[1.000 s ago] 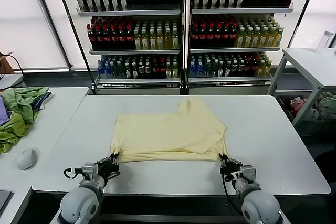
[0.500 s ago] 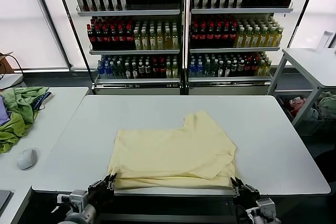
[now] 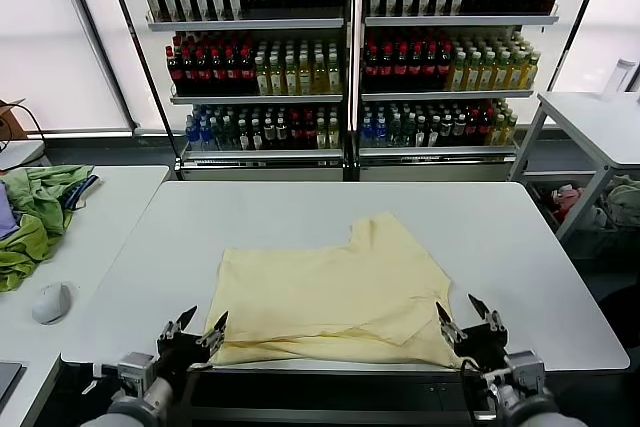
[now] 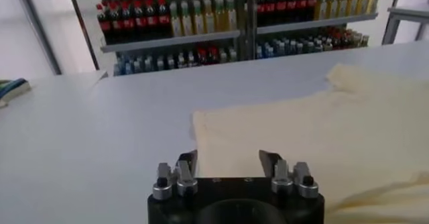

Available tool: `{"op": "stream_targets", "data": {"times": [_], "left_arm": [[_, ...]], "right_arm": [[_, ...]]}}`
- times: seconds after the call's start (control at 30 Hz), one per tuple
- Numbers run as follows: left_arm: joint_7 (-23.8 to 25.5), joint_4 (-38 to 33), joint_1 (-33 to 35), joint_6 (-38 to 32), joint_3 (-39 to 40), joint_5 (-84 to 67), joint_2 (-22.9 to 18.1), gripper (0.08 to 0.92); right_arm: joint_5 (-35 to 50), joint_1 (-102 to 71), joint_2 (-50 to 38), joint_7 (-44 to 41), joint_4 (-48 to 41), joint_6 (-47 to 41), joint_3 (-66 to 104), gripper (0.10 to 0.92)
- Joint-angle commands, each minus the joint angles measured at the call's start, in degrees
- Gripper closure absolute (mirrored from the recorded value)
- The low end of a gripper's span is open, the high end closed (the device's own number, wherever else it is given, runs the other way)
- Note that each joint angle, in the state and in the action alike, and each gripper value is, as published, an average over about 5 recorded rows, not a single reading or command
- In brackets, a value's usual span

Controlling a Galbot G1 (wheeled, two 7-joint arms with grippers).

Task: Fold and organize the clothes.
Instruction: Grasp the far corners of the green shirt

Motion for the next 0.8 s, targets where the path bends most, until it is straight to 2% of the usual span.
{"op": "stream_targets", "data": {"times": [0.03,0.2,0.43,0.8], "left_arm": [[-2.4,11.3,-18.4,-1.6,5.6,-1.9,2.3,0.211],[-4.1,20.0,-29.1,0.3,12.0,-5.5,1.6,0.179],[-5.5,30.8,-38.4,2.6,18.9,-9.3,-0.6,0.177],[-6.2,38.1,-42.1,3.8,22.9,-10.8,-3.3,0.177]], "right_arm": [[3.1,18.4,-0.7,0.7,-11.4,-0.8,-8.5,0.212],[7.8,31.0,0.3,1.1,-22.1,-2.1,-14.9,0.203],[11.2,42.7,3.5,1.3,-35.5,-2.7,-22.8,0.203],[11.4,52.3,9.3,0.9,-52.4,-1.7,-28.7,0.203]]}}
